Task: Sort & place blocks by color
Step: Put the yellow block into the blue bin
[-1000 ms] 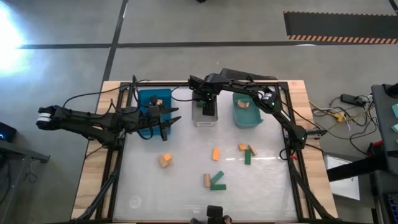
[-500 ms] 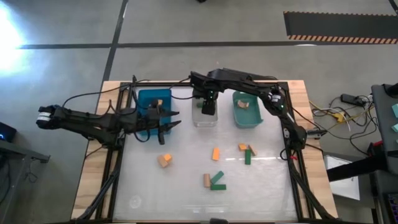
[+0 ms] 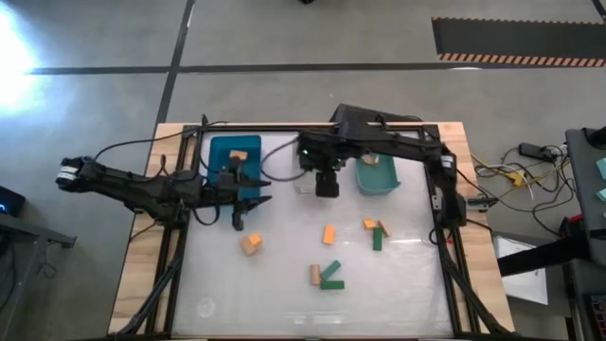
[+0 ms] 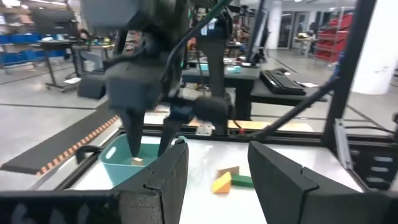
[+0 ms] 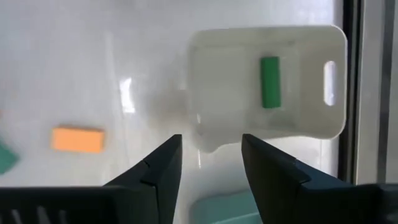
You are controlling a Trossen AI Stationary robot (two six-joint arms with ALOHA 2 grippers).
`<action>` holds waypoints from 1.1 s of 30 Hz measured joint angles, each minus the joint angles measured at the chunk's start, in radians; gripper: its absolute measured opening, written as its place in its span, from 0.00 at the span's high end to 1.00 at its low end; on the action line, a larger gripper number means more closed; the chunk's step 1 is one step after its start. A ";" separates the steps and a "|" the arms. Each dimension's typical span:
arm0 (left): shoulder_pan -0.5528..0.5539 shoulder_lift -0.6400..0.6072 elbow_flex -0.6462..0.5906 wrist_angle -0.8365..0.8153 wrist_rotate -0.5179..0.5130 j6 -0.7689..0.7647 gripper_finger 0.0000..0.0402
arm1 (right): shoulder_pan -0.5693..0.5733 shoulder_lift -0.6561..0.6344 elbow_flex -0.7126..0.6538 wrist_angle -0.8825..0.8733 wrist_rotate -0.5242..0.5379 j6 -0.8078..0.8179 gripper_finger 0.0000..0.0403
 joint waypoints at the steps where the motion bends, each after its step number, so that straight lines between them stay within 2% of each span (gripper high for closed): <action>1: -0.009 0.001 0.000 -0.001 0.000 0.000 0.62 | 0.017 -0.021 -0.019 0.005 -0.001 0.002 0.62; 6: -0.049 0.010 0.000 -0.009 0.001 -0.005 0.62 | 0.096 -0.119 -0.152 0.057 -0.050 0.048 0.63; 13: -0.091 0.020 0.000 -0.009 0.003 -0.069 0.62 | 0.197 -0.274 -0.422 0.225 -0.050 0.108 0.65; 21: -0.122 0.109 0.000 -0.111 0.003 -0.291 0.62 | 0.280 -0.440 -0.706 0.503 -0.043 0.161 0.67; 28: -0.144 0.271 0.075 -0.369 0.009 -0.553 0.62 | 0.295 -0.545 -0.882 0.708 -0.042 0.156 0.67; 33: -0.147 0.393 0.186 -0.635 0.073 -0.714 0.62 | 0.295 -0.598 -0.962 0.778 -0.040 0.150 0.68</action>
